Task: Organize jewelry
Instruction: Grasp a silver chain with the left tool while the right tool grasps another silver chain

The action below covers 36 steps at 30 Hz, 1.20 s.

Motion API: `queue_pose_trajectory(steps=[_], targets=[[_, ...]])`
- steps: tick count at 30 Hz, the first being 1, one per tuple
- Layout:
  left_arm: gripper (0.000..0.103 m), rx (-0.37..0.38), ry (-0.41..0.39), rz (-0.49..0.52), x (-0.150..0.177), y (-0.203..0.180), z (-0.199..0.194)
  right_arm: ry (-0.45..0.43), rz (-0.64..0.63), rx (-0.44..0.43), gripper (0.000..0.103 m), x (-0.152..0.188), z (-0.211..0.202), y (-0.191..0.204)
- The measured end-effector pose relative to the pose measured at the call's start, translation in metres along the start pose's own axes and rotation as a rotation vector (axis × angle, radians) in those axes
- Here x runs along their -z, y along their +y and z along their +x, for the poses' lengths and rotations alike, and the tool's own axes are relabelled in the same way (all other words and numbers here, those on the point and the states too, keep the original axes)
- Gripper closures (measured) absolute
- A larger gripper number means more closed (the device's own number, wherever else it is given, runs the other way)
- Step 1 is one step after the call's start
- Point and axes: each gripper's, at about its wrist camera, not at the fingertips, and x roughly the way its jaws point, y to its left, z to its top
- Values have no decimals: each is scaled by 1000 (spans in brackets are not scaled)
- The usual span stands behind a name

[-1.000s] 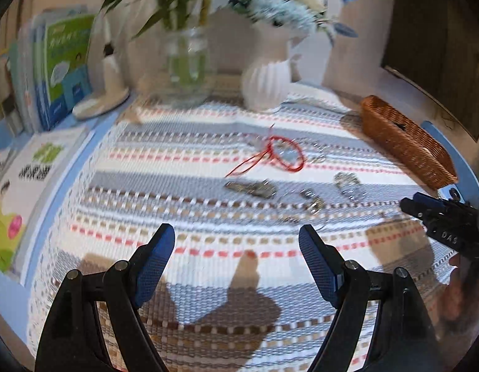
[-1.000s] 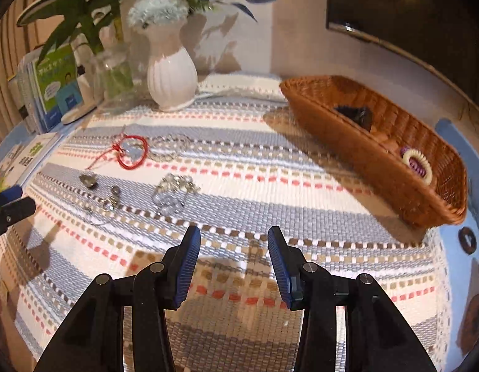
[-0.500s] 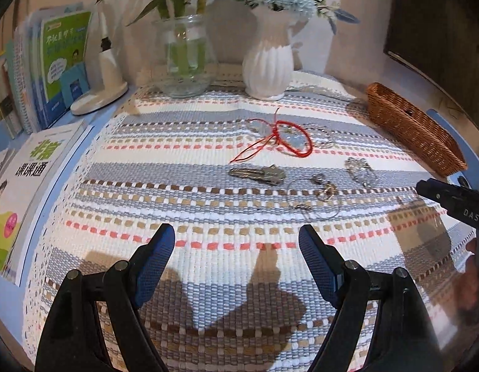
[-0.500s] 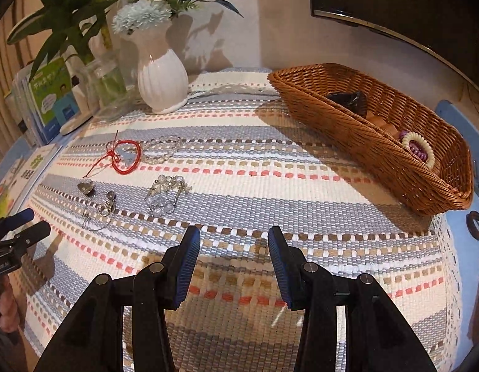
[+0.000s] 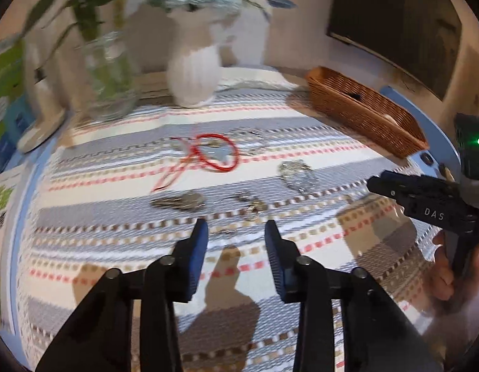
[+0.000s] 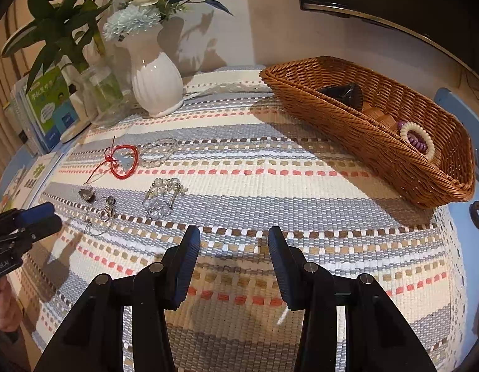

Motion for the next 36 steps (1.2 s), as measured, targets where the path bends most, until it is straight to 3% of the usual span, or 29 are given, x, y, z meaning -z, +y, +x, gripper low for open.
queue_pose_trajectory(steps=[5,8,13,20,25,27,29,36], targets=[[76,31,69,55,-8,-2,26,44,-20,-41,56,2,-5,-5],[76,71,92,61,-15,-2,37,64,-60,-45,56,0,-9,-6],[76,66,126,80,-20,-8,53,71,-147,-36,56,-5,-18,-8],[76,82,115,66,-18,-7,58,89,-213,-134,56,-10,-20,-3],[82,82,105,48,-19,-3,59,152,-241,-190,57,-28,14,31],[86,85,103,43,-19,-2,59,168,-231,-173,73,-35,31,38],[88,86,100,37,-18,-2,59,178,-201,-178,81,-46,47,40],[88,92,95,31,-18,-2,58,182,-282,-112,81,-58,80,58]])
